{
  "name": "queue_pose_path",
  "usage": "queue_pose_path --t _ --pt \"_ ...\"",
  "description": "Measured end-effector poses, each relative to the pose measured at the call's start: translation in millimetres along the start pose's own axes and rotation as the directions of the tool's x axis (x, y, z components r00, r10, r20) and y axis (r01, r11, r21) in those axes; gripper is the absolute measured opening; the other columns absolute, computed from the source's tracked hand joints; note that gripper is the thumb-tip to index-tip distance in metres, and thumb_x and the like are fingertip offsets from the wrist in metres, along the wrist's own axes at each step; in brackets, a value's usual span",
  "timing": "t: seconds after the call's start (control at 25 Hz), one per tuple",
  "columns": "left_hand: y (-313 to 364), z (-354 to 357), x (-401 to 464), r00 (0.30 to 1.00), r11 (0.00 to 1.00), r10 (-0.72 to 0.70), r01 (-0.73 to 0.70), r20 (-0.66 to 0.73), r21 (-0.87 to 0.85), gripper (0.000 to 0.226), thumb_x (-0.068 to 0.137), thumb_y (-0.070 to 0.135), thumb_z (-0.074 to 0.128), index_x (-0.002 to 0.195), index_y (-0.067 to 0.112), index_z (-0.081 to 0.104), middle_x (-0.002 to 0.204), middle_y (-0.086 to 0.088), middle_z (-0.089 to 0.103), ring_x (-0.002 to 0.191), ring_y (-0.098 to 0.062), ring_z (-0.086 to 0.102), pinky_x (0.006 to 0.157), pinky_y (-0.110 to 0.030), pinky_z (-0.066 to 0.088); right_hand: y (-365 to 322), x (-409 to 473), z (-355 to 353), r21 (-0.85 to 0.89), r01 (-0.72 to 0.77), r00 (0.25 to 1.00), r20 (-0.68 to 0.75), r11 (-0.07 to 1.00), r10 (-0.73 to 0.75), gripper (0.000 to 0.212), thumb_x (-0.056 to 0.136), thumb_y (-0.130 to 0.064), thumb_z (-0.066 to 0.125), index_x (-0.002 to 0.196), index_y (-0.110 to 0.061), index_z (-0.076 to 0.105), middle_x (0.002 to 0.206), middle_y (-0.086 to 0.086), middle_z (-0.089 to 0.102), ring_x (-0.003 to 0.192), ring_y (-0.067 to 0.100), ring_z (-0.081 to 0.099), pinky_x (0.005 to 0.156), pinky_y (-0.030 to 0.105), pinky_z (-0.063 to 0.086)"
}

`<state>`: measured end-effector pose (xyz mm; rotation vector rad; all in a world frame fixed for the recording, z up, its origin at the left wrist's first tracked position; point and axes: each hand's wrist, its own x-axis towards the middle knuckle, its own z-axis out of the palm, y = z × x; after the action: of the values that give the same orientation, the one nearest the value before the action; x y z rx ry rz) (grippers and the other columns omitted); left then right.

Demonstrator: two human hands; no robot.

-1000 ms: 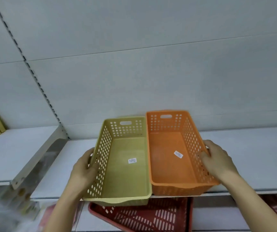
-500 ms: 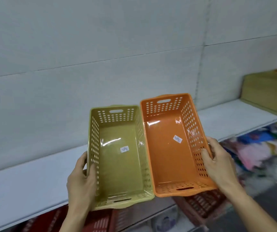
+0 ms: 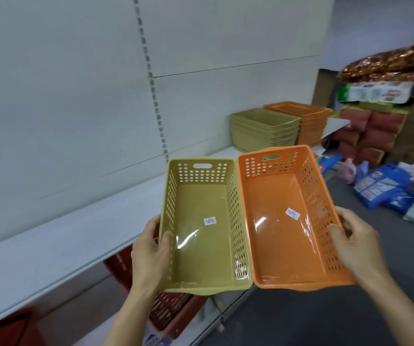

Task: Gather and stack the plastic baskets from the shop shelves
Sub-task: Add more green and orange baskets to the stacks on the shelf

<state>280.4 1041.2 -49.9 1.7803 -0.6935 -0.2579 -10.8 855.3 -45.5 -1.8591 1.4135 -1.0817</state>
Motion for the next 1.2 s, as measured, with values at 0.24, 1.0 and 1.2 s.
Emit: queue_pose_path --t 0.24,1.0,1.2 --pt "35 100 44 0.995 0.999 0.041 -0.039 0.092 -0.025 0.039 0.093 0.011 0.054 0.122 0.035 0.063 0.102 0.011 0.075 0.085 -0.02 0.074 0.077 -0.044 0.061 48 79 -41 0.015 -0.066 0.996 -0.063 0.998 0.067 0.034 0.088 -0.019 0.053 0.113 -0.041 0.06 0.095 -0.01 0.072 0.087 0.02 0.068 0.082 0.049 0.054" --pt "223 334 294 0.905 0.95 0.231 -0.289 -0.358 -0.116 0.041 0.086 0.008 0.053 0.125 0.02 0.062 0.113 -0.003 0.072 0.088 -0.026 0.072 0.086 -0.048 0.059 63 487 -70 0.341 0.238 0.971 -0.104 0.909 -0.215 0.033 0.09 0.005 0.053 0.114 -0.017 0.063 0.082 -0.012 0.064 0.07 0.007 0.063 0.069 0.031 0.054" --pt "247 425 330 0.845 0.965 0.222 -0.262 -0.486 -0.015 0.039 0.093 0.012 0.052 0.131 0.021 0.058 0.116 0.003 0.069 0.076 -0.008 0.067 0.088 -0.039 0.057 79 591 -81 0.408 0.27 0.958 -0.021 0.872 -0.286 0.038 0.089 0.003 0.056 0.104 -0.032 0.063 0.086 -0.004 0.068 0.063 -0.011 0.065 0.055 0.014 0.052"
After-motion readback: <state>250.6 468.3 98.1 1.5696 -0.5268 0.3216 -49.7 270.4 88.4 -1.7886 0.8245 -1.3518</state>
